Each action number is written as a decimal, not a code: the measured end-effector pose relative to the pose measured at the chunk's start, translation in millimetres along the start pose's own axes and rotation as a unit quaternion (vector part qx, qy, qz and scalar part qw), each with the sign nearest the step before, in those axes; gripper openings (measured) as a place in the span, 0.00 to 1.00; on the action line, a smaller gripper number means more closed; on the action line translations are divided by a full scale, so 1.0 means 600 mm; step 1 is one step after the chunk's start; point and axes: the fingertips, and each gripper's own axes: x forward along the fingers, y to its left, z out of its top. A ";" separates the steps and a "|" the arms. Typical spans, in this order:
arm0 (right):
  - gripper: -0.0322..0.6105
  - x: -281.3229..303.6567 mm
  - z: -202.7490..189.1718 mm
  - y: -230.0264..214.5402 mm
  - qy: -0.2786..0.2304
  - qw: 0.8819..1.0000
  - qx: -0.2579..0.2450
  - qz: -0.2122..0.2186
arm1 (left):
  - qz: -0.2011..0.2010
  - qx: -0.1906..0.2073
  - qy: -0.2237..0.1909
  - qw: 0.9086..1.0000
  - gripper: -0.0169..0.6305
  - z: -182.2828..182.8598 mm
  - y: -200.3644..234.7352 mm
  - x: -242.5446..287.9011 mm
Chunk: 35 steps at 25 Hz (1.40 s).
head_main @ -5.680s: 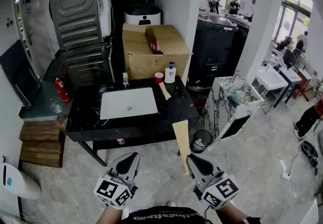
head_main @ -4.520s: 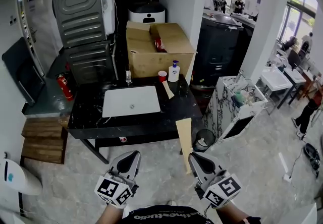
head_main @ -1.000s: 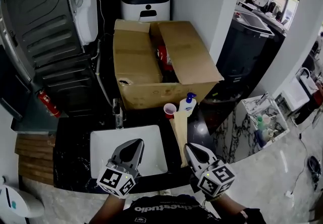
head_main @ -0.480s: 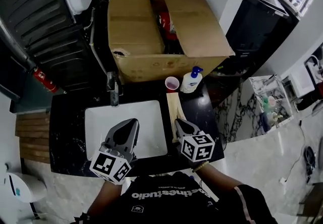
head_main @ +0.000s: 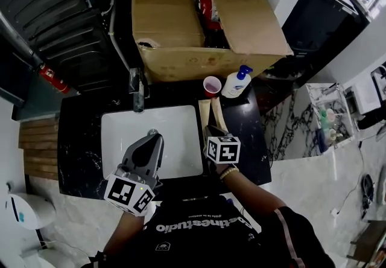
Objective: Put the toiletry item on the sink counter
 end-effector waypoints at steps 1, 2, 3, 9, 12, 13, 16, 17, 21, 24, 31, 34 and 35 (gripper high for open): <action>0.12 0.006 -0.003 -0.002 0.005 1.000 0.002 -0.001 | 0.002 0.000 0.001 1.000 0.05 -0.001 0.002 -0.001; 0.12 0.011 -0.006 -0.004 0.009 1.000 0.004 -0.002 | 0.004 -0.001 0.002 1.000 0.05 -0.003 0.004 -0.003; 0.12 0.015 -0.009 -0.006 0.012 1.000 0.007 -0.002 | 0.006 -0.002 0.003 1.000 0.05 -0.005 0.007 -0.004; 0.12 0.032 -0.016 -0.010 0.018 1.000 0.024 -0.003 | 0.012 -0.004 0.007 1.000 0.05 -0.010 0.012 -0.007; 0.12 0.032 -0.012 -0.012 0.015 0.999 0.029 -0.004 | 0.011 -0.003 0.007 1.000 0.05 -0.008 0.010 -0.009; 0.12 0.032 -0.010 -0.012 0.013 0.999 0.029 -0.004 | 0.011 -0.003 0.007 1.000 0.05 -0.008 0.010 -0.010; 0.14 0.031 -0.004 -0.013 0.005 1.000 0.026 -0.006 | 0.012 -0.001 0.007 1.000 0.05 -0.009 0.010 -0.014; 0.16 0.029 -0.001 -0.013 0.002 1.000 0.026 -0.006 | 0.012 -0.001 0.007 1.000 0.05 -0.008 0.011 -0.017; 0.21 0.016 0.012 -0.007 -0.015 1.000 0.027 -0.003 | 0.014 0.001 0.002 1.000 0.05 0.000 0.012 -0.028; 0.21 -0.007 0.032 0.005 -0.038 0.999 0.029 0.008 | 0.014 0.003 -0.005 1.000 0.05 0.007 0.008 -0.037; 0.20 -0.106 0.087 0.067 -0.120 0.991 -0.044 0.044 | 0.011 0.011 -0.027 1.000 0.05 0.032 -0.003 -0.080; 0.14 -0.166 0.105 0.101 -0.168 0.982 -0.050 0.067 | 0.011 0.014 -0.039 0.999 0.05 0.044 -0.008 -0.110; 0.12 -0.185 0.109 0.112 -0.181 0.979 -0.056 0.072 | 0.009 0.016 -0.043 0.999 0.05 0.048 -0.011 -0.119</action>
